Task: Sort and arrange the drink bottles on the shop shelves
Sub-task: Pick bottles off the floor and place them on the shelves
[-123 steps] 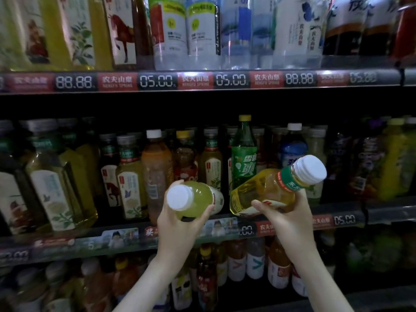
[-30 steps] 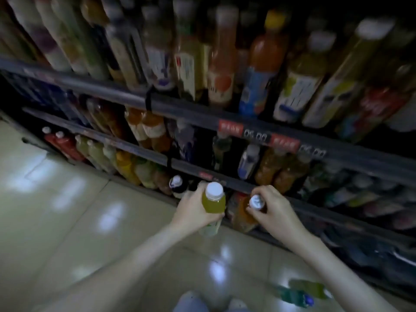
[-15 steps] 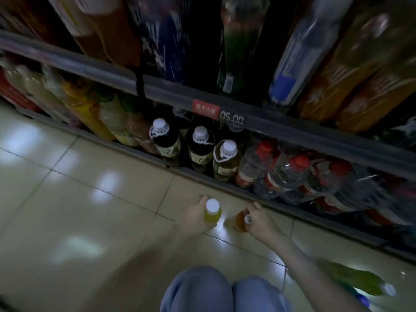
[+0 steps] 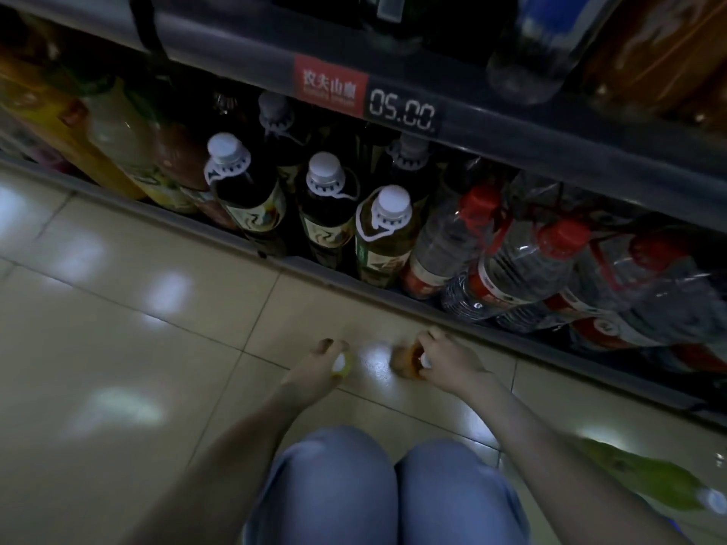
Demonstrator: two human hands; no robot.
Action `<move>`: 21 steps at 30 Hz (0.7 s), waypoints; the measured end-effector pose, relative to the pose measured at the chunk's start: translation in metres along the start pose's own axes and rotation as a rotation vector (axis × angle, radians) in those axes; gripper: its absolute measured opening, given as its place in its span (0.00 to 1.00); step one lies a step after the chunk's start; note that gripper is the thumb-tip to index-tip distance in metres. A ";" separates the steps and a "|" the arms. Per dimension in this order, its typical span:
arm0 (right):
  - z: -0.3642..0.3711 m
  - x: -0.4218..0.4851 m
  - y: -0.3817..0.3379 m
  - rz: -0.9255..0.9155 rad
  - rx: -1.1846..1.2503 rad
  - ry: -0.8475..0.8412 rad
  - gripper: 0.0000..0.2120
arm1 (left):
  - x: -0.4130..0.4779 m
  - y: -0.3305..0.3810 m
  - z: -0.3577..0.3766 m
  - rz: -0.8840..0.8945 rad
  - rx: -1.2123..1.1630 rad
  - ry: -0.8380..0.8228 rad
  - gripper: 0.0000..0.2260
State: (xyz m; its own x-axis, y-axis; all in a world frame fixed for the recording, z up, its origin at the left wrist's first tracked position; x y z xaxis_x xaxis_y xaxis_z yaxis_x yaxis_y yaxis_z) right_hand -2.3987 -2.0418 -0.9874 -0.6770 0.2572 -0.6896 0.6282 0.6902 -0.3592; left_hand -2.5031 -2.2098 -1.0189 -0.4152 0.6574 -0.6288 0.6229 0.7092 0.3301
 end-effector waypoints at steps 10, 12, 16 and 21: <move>-0.133 -0.108 -0.110 -0.088 0.191 0.251 0.20 | -0.094 0.073 -0.163 -0.086 -0.045 0.135 0.27; -0.172 -0.147 -0.137 -0.120 0.291 0.322 0.18 | -0.129 0.095 -0.213 -0.079 -0.078 0.191 0.23; -0.240 -0.232 -0.190 -0.180 0.465 0.394 0.16 | -0.215 0.143 -0.322 0.000 -0.181 0.294 0.17; -0.328 -0.340 -0.253 -0.251 0.498 0.467 0.15 | -0.317 0.200 -0.434 0.129 -0.204 0.309 0.14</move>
State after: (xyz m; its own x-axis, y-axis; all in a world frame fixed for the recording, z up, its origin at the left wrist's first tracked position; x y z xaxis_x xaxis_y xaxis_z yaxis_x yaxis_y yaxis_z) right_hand -2.4532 -2.0826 -0.4556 -0.8467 0.4705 -0.2485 0.4574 0.4050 -0.7917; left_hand -2.5343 -2.1659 -0.4475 -0.5414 0.7681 -0.3419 0.5516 0.6314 0.5450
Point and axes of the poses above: each hand's wrist, its own x-axis towards the middle knuckle, its own z-axis out of the palm, y = z × x, the point moved 9 cm from there along x, towards the middle knuckle, and after that the axes turned 11 degrees about x, right-handed, at the moved point
